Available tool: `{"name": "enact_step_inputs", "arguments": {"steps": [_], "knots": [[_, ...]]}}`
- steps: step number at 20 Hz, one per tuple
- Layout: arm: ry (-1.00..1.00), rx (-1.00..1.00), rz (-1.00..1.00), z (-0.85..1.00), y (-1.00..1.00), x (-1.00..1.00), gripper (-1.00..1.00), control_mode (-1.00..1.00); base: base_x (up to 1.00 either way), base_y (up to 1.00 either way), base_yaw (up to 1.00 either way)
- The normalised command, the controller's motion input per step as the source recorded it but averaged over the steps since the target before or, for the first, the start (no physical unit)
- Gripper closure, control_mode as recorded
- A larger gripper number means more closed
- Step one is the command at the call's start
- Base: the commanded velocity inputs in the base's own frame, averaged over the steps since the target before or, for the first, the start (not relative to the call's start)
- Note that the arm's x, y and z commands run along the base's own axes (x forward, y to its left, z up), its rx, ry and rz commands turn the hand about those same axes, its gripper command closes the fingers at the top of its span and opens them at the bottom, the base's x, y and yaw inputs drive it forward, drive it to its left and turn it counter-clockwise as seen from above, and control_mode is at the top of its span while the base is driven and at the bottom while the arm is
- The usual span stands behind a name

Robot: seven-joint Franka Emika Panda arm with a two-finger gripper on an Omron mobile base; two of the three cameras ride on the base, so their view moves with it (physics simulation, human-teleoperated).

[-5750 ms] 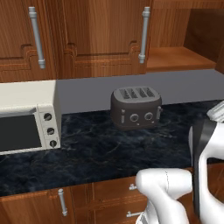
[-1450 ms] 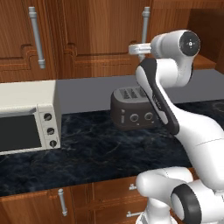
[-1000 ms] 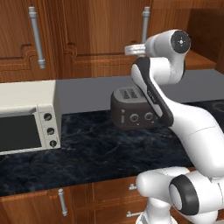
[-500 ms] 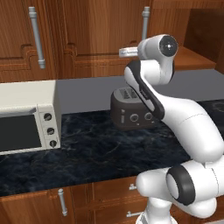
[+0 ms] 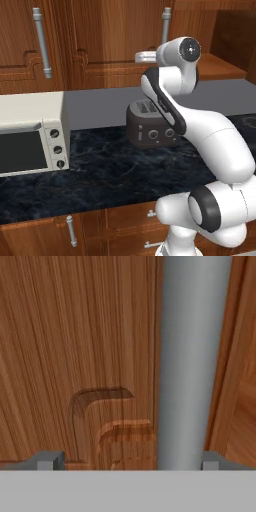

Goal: Move the ketchup and ketchup from the cabinet to the dining counter.

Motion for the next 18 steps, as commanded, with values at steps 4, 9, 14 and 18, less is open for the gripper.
{"name": "enact_step_inputs", "arguments": {"steps": [4, 9, 14, 18], "knots": [[0.01, 0.0, 0.0, -0.11, 0.0, 0.35, 1.0, -1.0, 0.0, 0.0, 0.0], [0.03, 0.0, 0.0, -0.06, 0.0, 0.17, 1.0, -1.0, 0.0, 0.0, 0.0], [0.0, 0.0, 0.0, 0.0, 0.0, 0.0, 1.0, -1.0, 0.0, 0.0, 0.0], [0.0, 0.0, 0.0, -0.01, 0.0, -0.1, 1.0, -1.0, 0.0, 0.0, 0.0]]}}
